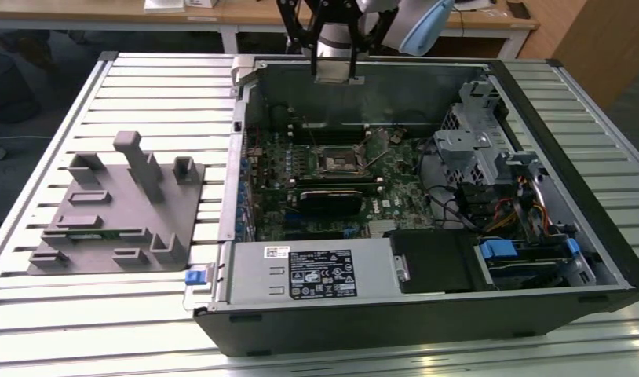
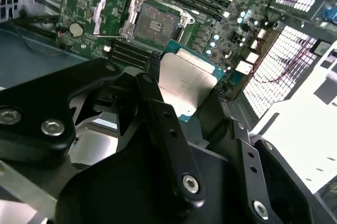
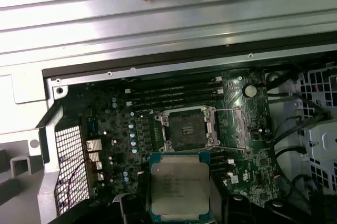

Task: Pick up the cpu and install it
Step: 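Place the cpu into insertion slot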

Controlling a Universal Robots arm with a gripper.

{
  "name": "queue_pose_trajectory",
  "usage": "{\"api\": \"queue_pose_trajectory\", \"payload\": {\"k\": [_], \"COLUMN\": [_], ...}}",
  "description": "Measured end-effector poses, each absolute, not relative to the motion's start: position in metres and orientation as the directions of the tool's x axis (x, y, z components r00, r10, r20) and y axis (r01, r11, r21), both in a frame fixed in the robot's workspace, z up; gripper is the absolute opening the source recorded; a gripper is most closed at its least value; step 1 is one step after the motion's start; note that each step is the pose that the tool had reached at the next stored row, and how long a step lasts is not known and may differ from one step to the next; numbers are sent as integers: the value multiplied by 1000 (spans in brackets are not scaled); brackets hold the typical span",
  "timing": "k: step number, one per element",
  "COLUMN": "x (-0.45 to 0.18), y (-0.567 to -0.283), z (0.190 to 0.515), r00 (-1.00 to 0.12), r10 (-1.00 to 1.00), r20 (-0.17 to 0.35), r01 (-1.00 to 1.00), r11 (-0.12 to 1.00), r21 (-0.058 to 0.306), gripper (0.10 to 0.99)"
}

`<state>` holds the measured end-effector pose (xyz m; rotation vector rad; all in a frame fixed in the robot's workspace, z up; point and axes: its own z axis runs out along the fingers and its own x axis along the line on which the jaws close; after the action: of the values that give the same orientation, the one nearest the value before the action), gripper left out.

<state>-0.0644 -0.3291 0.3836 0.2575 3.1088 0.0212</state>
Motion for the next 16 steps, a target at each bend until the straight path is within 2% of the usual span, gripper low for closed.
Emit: {"api": "queue_pose_trajectory", "payload": {"k": [16], "x": [-64], "y": [-329], "z": [382], "r00": [-937], "r10": [348], "r20": [-21], "r01": [348], "r11": [937], "r21": [15], "gripper": [533]}}
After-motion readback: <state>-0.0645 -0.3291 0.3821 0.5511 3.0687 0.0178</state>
